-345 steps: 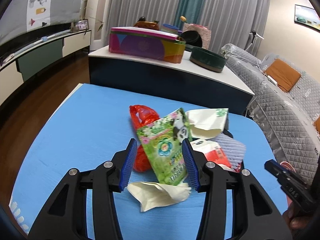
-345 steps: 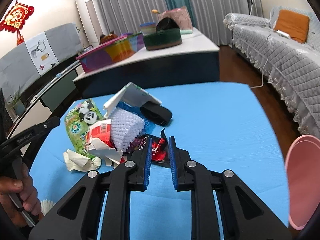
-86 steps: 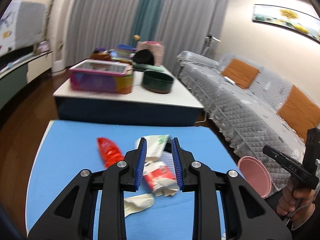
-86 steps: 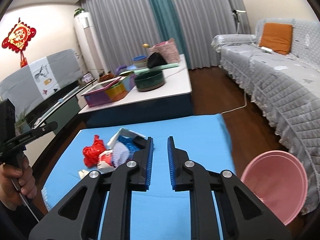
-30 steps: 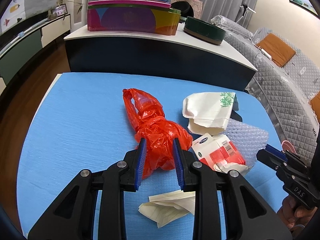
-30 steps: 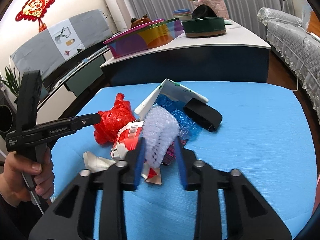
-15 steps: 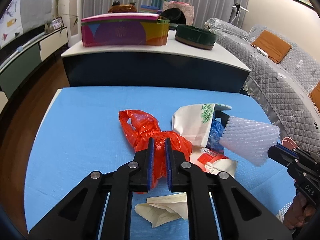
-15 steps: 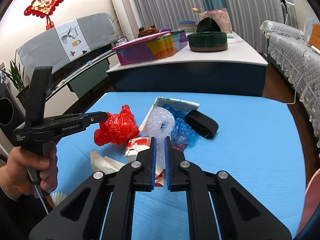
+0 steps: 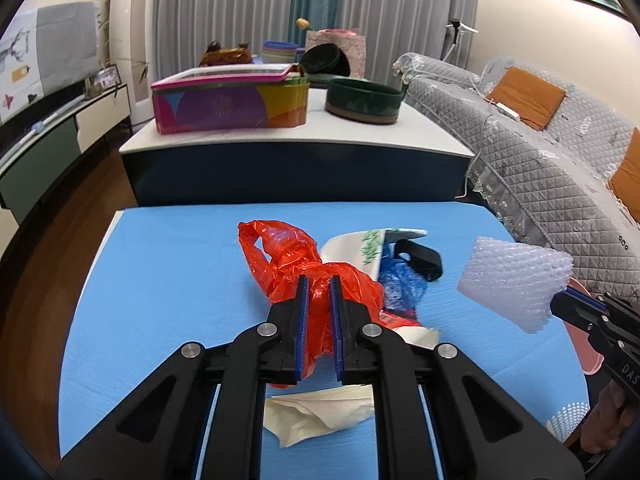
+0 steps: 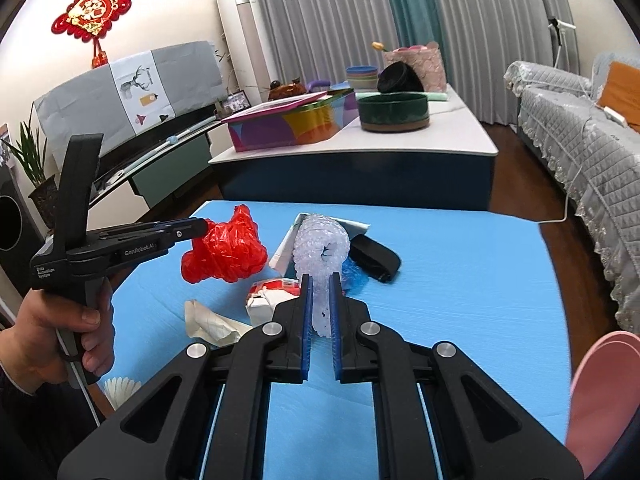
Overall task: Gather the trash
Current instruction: 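Lift the red bag with the left gripper while the right gripper lifts the bubble wrap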
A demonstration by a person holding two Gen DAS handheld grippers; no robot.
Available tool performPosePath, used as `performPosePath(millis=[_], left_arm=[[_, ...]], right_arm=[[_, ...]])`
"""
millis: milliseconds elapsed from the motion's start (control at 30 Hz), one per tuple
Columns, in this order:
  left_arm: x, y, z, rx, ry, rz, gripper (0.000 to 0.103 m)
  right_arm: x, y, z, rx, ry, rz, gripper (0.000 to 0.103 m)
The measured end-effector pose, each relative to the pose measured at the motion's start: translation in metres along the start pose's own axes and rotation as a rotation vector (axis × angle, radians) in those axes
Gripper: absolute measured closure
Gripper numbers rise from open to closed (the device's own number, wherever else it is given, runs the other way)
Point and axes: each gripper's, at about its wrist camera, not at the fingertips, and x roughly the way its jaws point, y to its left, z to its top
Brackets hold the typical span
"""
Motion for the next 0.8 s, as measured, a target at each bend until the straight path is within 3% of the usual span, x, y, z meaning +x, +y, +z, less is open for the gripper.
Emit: performPosePath(millis=[800], left_arm=[[-0.029,-0.073,0.005,0.106,-0.090,-0.074,0.094]], right_arm=[[-0.072,-0.033,-0.010,0.025,-0.070,-0.122,0.095]])
